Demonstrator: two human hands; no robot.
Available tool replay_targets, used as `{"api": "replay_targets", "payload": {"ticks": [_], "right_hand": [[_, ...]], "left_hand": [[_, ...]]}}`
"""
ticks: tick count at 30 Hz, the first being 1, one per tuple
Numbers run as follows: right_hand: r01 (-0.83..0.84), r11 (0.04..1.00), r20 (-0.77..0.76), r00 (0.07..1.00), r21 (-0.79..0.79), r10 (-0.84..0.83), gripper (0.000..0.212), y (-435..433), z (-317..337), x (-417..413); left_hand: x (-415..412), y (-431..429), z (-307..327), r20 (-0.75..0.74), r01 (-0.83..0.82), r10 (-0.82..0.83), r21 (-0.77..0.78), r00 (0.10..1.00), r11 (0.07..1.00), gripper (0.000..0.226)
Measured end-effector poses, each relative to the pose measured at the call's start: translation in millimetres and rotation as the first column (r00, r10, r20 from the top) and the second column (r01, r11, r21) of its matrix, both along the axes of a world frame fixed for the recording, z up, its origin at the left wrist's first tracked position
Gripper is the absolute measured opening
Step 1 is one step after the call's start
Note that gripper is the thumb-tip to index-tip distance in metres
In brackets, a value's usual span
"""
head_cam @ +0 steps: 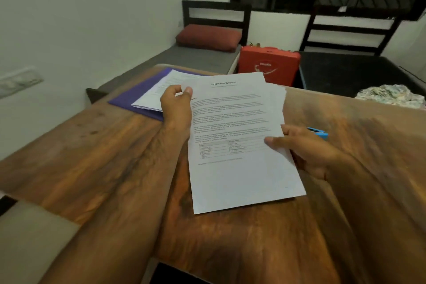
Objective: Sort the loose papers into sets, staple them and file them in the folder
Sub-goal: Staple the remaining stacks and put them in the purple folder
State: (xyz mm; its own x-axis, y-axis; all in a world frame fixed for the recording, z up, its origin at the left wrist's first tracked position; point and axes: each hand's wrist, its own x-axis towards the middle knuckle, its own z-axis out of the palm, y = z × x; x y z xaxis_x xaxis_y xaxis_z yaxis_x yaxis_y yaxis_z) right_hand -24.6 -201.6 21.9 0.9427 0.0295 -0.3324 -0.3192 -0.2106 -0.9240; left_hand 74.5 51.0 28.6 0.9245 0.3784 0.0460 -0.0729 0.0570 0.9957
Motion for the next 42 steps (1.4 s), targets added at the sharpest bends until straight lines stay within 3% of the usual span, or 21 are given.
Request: {"api": "replay_targets", "payload": {"ticks": [3,8,12,15,17,20,25,29,33,35,39,42], "right_hand": [[-0.004,0.998,0.02,1.0,0.07,0.003,0.024,25,-9,3],[0.144,0.981,0.11,0.981,0.129,-0.158,0.021,69,-14,27],[0.224,0.963,0.141,0.959,0.152,-0.245,0.024,97,-16,66],[0.224,0.966,0.152,0.958,0.127,-0.242,0.027,117,-18,105],[0.246,0.962,0.144,0.954,0.121,-0.262,0.03,128,-15,132],[0.287,0.949,0.145,0.941,0.132,-0.305,0.033,147,-9,177],[0.312,0.939,0.1,0.94,0.144,-0.327,0.039,177,-7,235],[0.323,0.946,0.089,0.941,0.04,-0.325,0.036,189,-21,256],[0.325,0.904,0.222,0.937,-0.276,-0.269,0.039,188,-31,254],[0.352,0.827,0.325,0.92,-0.439,-0.219,0.042,181,-31,244],[0.414,0.621,0.437,0.89,-0.666,-0.125,0.028,163,-24,213],[0.413,0.418,0.437,0.899,-0.809,-0.043,0.048,131,-31,193]], "left_hand": [[-1,29,3,-0.05,-0.022,0.023,0.028,0.998,0.999,0.005],[-4,66,0,-0.247,0.175,-0.162,0.034,0.955,0.984,0.026],[-4,100,-3,-0.39,0.319,-0.281,0.035,0.877,0.947,0.029],[-3,123,-8,-0.427,0.452,-0.44,-0.08,0.79,0.889,0.02],[3,131,-12,-0.387,0.422,-0.429,-0.109,0.816,0.9,0.017],[25,140,-16,-0.3,0.268,-0.267,-0.036,0.916,0.963,0.016],[64,148,-21,-0.221,0.095,-0.099,-0.029,0.97,0.995,0.049],[80,147,-42,-0.212,0.049,-0.038,0.048,0.977,0.998,0.071],[81,144,-69,-0.087,-0.051,0.076,0.26,0.993,0.964,0.053],[80,141,-73,-0.067,-0.035,0.063,0.362,0.996,0.932,0.041],[73,138,-71,-0.03,-0.026,0.045,0.472,0.999,0.881,0.034],[56,134,-63,0.102,-0.123,0.078,0.574,0.992,0.81,0.026]]}}
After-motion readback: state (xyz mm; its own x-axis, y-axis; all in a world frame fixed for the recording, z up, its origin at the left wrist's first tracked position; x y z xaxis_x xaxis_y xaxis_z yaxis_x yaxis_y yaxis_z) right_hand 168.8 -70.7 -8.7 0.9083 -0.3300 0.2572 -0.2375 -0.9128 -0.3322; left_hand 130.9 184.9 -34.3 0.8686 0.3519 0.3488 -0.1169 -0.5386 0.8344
